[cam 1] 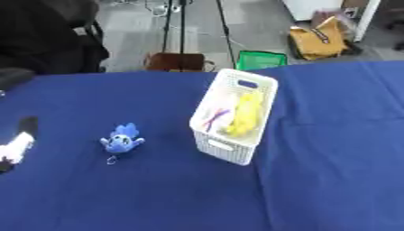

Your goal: Pick up objects on the table and place them in the box.

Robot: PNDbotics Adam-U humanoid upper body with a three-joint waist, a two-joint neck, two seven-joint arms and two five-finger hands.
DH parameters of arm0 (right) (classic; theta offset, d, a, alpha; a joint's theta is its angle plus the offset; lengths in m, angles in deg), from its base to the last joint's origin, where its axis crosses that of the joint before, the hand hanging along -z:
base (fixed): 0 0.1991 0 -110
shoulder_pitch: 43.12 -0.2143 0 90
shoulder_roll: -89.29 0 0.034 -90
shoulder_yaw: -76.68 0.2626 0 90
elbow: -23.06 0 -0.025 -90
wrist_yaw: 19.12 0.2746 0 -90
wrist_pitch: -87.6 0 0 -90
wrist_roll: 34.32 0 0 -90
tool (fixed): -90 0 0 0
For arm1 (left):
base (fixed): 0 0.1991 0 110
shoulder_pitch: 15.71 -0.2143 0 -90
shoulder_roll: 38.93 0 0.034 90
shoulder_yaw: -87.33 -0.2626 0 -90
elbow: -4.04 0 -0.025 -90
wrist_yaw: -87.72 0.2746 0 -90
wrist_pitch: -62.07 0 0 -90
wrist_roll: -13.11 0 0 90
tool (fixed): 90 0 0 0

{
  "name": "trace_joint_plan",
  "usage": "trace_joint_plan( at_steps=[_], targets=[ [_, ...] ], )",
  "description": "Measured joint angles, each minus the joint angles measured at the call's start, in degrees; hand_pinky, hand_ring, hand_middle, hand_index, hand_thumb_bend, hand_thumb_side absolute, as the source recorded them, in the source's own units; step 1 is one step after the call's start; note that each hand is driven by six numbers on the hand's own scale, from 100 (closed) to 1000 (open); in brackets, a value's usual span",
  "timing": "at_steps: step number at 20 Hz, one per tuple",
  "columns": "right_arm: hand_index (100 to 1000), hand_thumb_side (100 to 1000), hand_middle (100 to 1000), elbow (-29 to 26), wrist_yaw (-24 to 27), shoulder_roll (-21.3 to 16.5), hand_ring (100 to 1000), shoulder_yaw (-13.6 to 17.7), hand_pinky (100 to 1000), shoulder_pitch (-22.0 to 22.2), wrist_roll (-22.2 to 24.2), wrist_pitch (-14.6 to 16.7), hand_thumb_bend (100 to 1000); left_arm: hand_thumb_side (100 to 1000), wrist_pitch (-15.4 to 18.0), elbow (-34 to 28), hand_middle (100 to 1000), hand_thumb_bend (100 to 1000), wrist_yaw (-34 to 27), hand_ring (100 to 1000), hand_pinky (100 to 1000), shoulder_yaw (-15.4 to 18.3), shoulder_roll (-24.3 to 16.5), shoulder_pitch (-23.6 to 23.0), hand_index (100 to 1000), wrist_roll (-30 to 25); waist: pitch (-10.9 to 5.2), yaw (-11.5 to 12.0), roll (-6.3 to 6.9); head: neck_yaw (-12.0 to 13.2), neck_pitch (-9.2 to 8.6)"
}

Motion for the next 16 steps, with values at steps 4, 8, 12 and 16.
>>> trace_joint_plan(
  at_steps=[4, 8, 12, 16],
  targets=[
    [802, 912, 702, 0.0, 0.0, 0.0, 751, -0.2, 772, 0.4, -0.1, -0.2, 100, 887, -0.5, 0.0, 900, 100, -1.6, 870, 781, -2.2, -4.5, 0.8, 1000, -3.7, 0.00, 0.0, 0.04, 0.2, 0.27],
    [800, 909, 700, 0.0, 0.1, 0.0, 751, -0.8, 772, 0.4, 0.0, -0.2, 100, 917, -1.0, 0.3, 907, 143, -4.0, 904, 828, -5.1, -7.6, 3.5, 1000, -5.1, -0.06, 0.1, 0.13, 0.5, 0.58],
    [799, 907, 700, 0.0, 0.3, 0.0, 752, -1.1, 771, 0.5, 0.0, -0.3, 100, 918, -1.3, 1.8, 920, 224, -7.2, 923, 858, -7.7, -8.6, 6.4, 1000, -6.5, -0.11, 0.0, 0.35, 0.9, 0.72],
    [798, 900, 699, 0.0, 0.5, 0.1, 752, -1.2, 771, 0.6, 0.2, -0.4, 100, 943, -2.9, 4.7, 947, 396, -10.7, 959, 901, -9.8, -8.6, 9.6, 1000, -7.0, -0.13, -0.3, 0.38, 1.2, 0.72]
  ],
)
